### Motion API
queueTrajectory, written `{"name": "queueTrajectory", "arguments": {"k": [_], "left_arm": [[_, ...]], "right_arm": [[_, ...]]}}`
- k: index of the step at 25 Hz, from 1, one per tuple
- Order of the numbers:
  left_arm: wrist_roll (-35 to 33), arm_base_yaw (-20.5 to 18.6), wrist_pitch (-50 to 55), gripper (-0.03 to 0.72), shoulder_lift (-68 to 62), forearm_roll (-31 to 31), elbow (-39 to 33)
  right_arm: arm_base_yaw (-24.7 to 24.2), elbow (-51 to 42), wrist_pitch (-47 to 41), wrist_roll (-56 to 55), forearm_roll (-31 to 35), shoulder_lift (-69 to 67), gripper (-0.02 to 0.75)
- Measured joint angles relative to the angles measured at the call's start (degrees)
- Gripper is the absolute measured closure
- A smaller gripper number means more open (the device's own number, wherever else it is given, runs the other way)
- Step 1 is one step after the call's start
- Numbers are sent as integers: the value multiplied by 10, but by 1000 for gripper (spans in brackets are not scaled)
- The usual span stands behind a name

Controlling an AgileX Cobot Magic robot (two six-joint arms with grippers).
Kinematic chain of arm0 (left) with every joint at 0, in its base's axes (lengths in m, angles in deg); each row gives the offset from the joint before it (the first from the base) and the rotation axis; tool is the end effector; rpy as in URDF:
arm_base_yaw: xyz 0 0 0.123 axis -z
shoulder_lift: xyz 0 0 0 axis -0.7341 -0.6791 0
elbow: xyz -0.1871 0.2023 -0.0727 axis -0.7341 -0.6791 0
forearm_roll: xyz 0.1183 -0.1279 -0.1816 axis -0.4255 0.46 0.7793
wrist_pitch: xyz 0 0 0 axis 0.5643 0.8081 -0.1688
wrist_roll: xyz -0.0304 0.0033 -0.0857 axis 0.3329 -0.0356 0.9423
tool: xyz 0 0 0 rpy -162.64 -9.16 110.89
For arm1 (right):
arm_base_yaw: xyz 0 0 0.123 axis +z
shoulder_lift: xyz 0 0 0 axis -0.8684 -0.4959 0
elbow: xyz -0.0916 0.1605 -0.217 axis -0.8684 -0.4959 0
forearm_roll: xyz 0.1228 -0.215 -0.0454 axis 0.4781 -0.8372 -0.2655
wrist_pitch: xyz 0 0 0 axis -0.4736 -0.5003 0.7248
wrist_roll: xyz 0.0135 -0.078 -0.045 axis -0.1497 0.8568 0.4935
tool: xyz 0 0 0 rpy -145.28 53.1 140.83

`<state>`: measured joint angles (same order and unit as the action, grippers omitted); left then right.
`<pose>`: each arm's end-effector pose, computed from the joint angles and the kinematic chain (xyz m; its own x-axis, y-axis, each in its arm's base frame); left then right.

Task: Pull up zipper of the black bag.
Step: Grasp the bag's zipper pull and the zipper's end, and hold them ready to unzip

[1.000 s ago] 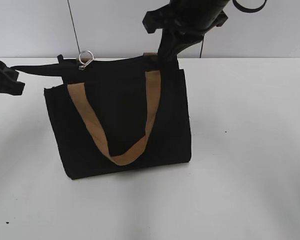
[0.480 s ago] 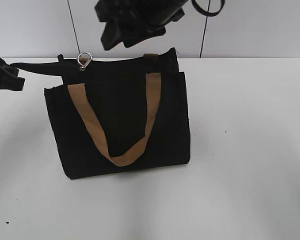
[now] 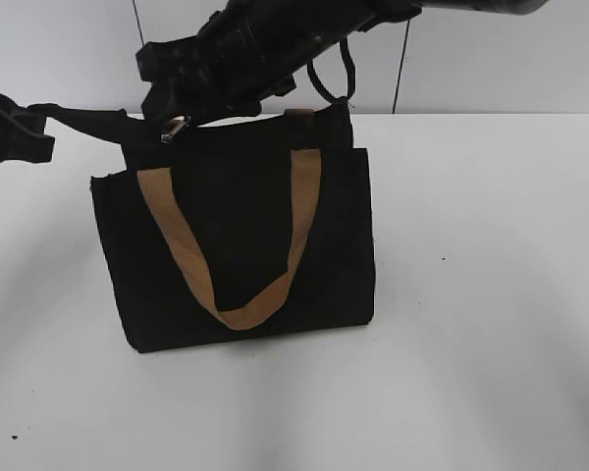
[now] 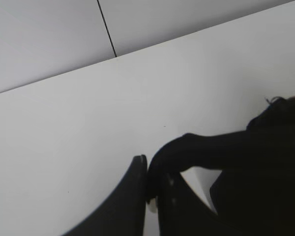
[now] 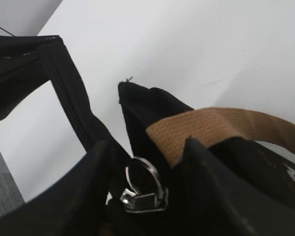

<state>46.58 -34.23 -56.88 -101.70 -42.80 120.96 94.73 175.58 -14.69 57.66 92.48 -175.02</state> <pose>0.2800 -0.0661 0.2479 -0.4288 0.3105 -0.8483 0.3344 0.9269 0.1702 0.3676 0.2992 0.2548 -0.7278 -0.2574 -0.6357 -0.6183 0.6474 0.4457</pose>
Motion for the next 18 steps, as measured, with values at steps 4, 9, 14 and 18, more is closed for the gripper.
{"name": "queueTrajectory", "arguments": {"k": [4,9,14,18], "left_arm": [[0,0,-1,655,0,0,0],[0,0,-1,655,0,0,0],[0,0,13,655,0,0,0],[0,1,30,655,0,5,0]], "right_arm": [[0,0,0,27,34,-7,484],[0,0,-2,32,37,-7,735],[0,0,-2,33,28,-2,742],[0,0,-3,34,3,20,745]]}}
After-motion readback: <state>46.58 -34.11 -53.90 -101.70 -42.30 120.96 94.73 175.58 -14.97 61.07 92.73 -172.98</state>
